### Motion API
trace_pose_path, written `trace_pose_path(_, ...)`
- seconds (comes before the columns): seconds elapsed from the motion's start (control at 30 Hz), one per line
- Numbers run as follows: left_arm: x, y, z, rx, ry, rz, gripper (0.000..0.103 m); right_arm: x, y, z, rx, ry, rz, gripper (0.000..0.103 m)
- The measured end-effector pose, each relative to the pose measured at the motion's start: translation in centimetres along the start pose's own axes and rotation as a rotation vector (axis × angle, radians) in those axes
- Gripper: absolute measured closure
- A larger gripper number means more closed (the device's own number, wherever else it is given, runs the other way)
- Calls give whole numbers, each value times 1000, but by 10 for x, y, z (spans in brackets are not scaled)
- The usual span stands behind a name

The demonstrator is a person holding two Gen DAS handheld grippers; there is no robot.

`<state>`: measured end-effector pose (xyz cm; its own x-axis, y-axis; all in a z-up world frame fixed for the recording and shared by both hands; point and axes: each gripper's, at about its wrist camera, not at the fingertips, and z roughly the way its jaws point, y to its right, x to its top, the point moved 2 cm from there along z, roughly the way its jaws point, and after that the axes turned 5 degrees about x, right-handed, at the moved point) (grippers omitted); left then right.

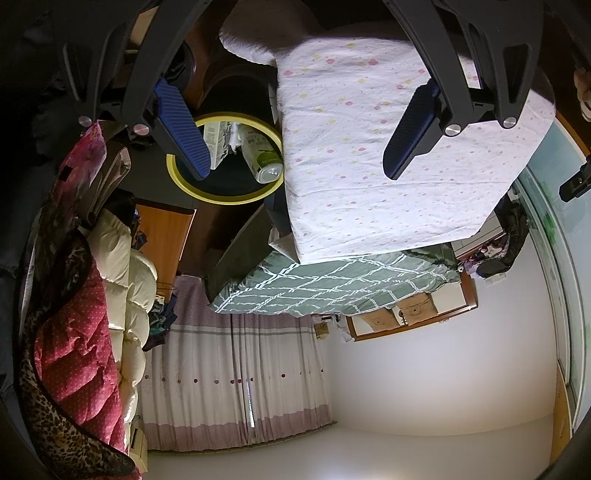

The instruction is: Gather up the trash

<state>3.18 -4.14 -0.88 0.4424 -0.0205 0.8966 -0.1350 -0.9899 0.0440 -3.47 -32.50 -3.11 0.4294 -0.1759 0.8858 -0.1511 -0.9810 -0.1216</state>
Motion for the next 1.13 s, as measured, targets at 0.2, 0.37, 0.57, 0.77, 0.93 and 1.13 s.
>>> trace_pose_path(0.2, 0, 0, -1, 2, -1, 0, 5, -1, -1, 2, 2, -3, -2, 13)
trace_pose_path(0.37, -1, 0, 0, -4, -4, -3, 5, -2, -2, 3, 4, -6, -2, 13)
trace_pose_path(0.57, -2, 0, 4, -10, -14, -11, 5, -4, -4, 4, 7, -8, -2, 13)
trace_pose_path(0.77, -3, 2, 5, -49, 6, -10, 5, -3, -4, 7, 13, -17, 0, 13)
trace_pose_path(0.93, -2, -6, 27, -50, -60, -41, 5, 0, -6, 15, 26, -27, -7, 11)
trace_pose_path(1.13, 0, -28, 105, 33, -162, -20, 5, 12, -27, 74, 102, -100, -25, 7)
